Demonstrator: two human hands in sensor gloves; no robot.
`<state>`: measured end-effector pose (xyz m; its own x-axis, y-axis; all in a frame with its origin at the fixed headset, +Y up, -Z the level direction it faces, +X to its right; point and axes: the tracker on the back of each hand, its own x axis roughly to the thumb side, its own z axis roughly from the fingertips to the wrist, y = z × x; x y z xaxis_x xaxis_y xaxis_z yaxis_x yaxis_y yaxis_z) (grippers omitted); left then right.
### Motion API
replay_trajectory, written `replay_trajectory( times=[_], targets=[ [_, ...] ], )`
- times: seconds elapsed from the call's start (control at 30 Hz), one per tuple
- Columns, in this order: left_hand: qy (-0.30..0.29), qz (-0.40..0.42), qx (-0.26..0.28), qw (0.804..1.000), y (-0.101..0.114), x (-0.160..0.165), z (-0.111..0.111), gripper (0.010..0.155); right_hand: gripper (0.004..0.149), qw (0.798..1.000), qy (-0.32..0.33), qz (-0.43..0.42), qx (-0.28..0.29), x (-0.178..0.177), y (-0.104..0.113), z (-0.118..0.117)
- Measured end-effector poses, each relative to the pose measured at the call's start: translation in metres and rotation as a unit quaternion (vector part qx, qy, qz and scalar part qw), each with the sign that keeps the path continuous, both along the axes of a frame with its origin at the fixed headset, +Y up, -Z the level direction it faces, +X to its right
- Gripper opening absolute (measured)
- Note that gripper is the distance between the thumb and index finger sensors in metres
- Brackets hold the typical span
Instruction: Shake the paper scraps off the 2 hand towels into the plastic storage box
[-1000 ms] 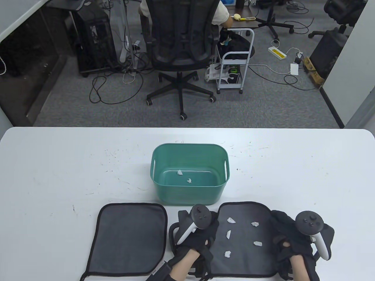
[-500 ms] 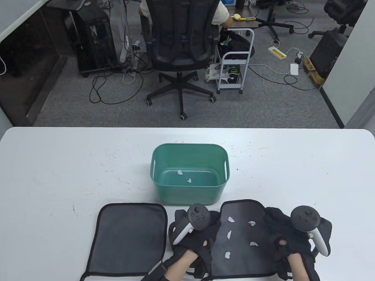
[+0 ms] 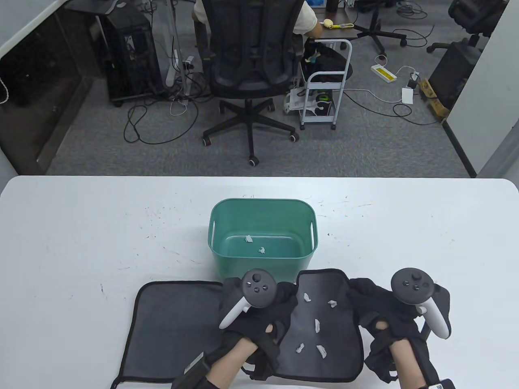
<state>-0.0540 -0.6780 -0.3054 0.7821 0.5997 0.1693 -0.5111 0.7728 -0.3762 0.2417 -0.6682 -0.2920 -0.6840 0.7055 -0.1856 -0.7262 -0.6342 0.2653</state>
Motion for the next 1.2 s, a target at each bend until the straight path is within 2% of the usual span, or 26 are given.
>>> replay_trajectory(
  times=[0.23, 0.4, 0.67, 0.97, 1.2],
  targets=[
    [0.009, -0.013, 0.015, 1.000, 0.039, -0.024, -0.004, 0.042, 0.041, 0.998, 0.023, -0.055, 0.000, -0.018, 0.021, -0.005],
    [0.026, -0.015, 0.016, 0.999, 0.063, -0.044, -0.016, 0.042, 0.041, 0.996, 0.034, -0.084, 0.009, -0.037, 0.044, -0.013],
    [0.064, -0.028, 0.019, 0.997, 0.095, -0.063, -0.043, 0.042, 0.041, 0.993, 0.037, -0.112, 0.010, -0.073, 0.075, -0.043],
    [0.101, -0.011, 0.013, 0.995, 0.121, -0.076, -0.075, 0.042, 0.041, 0.986, -0.001, -0.169, -0.007, -0.086, 0.088, -0.081],
    [0.116, -0.002, 0.016, 0.993, 0.125, -0.078, -0.099, 0.042, 0.041, 0.980, -0.010, -0.197, -0.014, -0.089, 0.096, -0.100]
  ],
)
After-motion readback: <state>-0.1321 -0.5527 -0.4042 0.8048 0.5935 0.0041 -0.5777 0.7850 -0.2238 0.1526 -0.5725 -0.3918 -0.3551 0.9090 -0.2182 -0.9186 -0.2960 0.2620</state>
